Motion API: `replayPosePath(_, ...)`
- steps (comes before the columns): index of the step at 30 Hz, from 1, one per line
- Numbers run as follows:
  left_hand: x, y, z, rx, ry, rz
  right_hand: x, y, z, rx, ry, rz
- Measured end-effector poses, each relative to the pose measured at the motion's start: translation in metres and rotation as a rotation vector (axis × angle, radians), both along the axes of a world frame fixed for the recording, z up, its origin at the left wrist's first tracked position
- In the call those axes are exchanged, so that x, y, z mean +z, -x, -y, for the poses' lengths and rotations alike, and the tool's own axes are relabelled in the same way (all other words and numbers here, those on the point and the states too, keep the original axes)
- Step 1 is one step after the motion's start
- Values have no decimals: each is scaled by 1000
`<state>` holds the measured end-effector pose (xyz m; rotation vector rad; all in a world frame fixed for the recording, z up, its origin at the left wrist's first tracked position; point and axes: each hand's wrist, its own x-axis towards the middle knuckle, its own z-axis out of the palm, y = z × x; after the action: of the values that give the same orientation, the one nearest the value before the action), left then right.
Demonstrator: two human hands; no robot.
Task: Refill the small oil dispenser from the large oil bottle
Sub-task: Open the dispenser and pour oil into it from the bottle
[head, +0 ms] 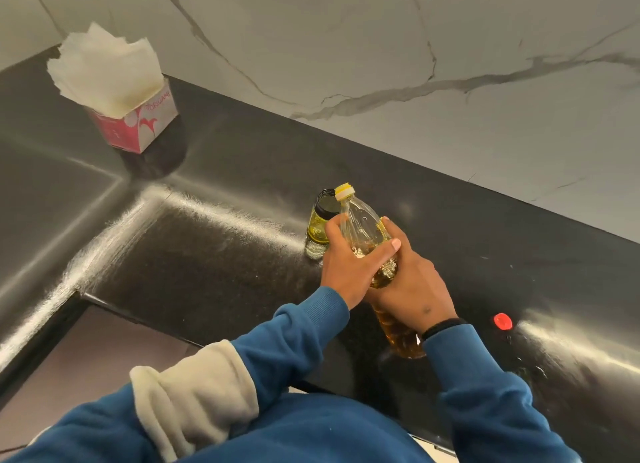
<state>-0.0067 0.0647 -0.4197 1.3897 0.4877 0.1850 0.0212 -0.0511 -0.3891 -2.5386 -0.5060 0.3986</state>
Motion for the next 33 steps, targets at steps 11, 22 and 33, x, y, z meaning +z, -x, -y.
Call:
replayPosePath(11, -11, -8, -4, -23, 55, -36, 2, -9, -7, 5, 109, -32)
replayPosePath(22, -13, -8, -3, -21, 131, -13, 5, -10, -5, 32, 168, -14)
replayPosePath(33, -14, -7, -1, -30, 182, -22, 7, -10, -4, 43, 219, -6)
